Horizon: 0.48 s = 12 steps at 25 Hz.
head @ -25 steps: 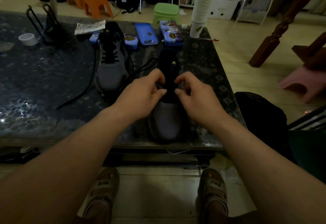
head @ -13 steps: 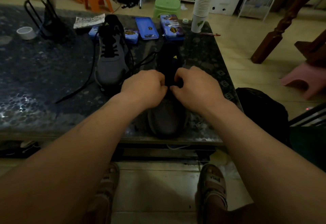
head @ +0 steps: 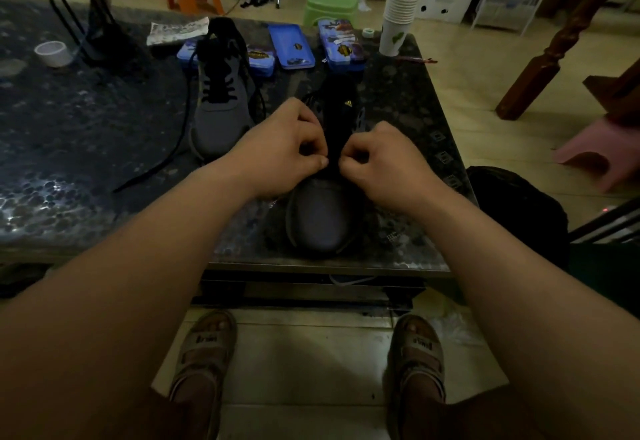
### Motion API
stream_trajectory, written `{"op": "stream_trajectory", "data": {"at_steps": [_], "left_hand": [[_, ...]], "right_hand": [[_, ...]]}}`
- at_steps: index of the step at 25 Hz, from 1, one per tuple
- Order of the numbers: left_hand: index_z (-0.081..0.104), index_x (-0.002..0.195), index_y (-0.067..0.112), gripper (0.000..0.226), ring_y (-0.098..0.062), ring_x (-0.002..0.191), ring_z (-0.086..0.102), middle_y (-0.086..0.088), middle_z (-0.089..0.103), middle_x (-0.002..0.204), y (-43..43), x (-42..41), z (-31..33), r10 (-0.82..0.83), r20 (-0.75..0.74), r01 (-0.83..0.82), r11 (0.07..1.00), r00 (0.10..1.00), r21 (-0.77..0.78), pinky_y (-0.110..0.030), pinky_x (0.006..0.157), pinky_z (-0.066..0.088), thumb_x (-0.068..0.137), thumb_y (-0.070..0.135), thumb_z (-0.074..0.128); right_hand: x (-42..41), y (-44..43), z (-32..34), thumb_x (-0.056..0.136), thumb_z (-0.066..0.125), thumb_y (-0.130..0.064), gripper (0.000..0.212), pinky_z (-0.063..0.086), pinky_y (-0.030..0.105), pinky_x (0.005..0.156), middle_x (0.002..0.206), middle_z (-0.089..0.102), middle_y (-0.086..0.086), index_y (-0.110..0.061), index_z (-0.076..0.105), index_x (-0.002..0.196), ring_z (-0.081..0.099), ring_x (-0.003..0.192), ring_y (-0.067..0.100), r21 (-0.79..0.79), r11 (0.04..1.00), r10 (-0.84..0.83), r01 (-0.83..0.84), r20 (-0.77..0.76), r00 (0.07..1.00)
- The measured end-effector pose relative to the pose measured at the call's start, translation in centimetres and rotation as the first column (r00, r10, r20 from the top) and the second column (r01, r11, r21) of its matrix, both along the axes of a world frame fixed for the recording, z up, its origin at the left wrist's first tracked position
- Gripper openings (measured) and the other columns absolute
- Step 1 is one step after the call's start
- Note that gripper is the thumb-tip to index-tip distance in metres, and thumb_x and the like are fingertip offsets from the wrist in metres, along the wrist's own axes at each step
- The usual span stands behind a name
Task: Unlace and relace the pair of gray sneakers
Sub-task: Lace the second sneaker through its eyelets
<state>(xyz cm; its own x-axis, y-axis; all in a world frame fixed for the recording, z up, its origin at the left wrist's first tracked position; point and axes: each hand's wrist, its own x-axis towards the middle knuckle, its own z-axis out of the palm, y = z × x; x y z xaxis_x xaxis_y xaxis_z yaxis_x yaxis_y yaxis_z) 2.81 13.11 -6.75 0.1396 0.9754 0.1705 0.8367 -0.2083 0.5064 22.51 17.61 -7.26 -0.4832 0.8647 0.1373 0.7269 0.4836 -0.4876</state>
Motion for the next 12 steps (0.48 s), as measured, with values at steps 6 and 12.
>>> {"op": "stream_trajectory", "data": {"at_steps": [6, 12], "left_hand": [[0.069, 0.092, 0.030, 0.004, -0.002, 0.074, 0.056, 0.016, 0.059, 0.078, 0.71, 0.58, -0.51, 0.037, 0.071, -0.034, 0.998, 0.997, -0.045, -0.030, 0.073, 0.045, 0.095, 0.030, 0.071], [0.063, 0.086, 0.037, 0.011, -0.014, 0.079, 0.061, 0.012, 0.063, 0.079, 1.14, 0.67, -0.88, 0.083, 0.103, -0.079, 0.996, 0.991, -0.044, -0.039, 0.077, 0.054, 0.095, 0.034, 0.069]], "right_hand": [[0.68, 0.41, -0.31, 0.093, 0.066, -0.036, 0.006, 0.051, 0.039, 0.087, 0.096, 0.056, 0.000, -0.034, 0.071, 0.095, 0.059, 0.089, 0.017, -0.049, 0.999, 0.009, -0.013, -0.079, 0.997], [0.88, 0.50, -0.78, 0.094, 0.065, -0.034, 0.005, 0.050, 0.038, 0.082, 0.094, 0.057, 0.001, -0.035, 0.064, 0.090, 0.058, 0.085, 0.017, -0.048, 0.999, -0.025, 0.018, -0.147, 0.989]]}}
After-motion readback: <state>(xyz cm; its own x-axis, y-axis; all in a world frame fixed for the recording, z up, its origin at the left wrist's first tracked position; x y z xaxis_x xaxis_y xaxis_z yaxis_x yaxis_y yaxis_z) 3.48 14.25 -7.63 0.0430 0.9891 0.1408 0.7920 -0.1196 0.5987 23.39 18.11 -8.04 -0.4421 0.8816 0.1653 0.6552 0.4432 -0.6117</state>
